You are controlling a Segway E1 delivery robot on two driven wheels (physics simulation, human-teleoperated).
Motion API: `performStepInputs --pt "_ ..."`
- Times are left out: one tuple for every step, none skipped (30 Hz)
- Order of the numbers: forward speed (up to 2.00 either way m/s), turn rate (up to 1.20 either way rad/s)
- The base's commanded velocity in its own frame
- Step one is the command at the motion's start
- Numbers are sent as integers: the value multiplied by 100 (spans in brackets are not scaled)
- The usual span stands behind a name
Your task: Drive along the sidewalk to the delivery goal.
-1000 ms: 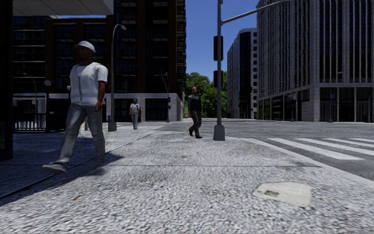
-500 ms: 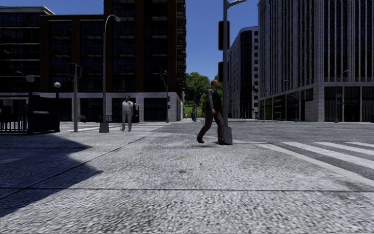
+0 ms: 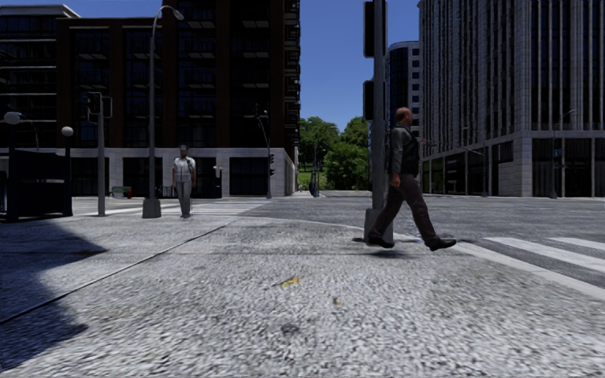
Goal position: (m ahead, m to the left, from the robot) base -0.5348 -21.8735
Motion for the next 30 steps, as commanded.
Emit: performStepInputs --pt "200 -49" --pt "200 -67" --pt "200 -84" --pt "200 -93" --pt "200 -99" --pt "200 -99" --pt "200 -102" --pt "200 -104" --pt "200 -104" --pt "200 -104" --pt "200 -104" --pt "200 -104" --pt "200 -104" --pt "200 -104" --pt "200 -104" --pt "200 -104" --pt "200 -104" --pt "200 -104" --pt "200 -104" --pt "200 -104" --pt "200 -104" --pt "200 -104" --pt "200 -104" --pt "200 -104" --pt "200 -104" --pt "200 -104" --pt "200 -104" --pt "200 -104" --pt "200 -105" --pt "200 -105"
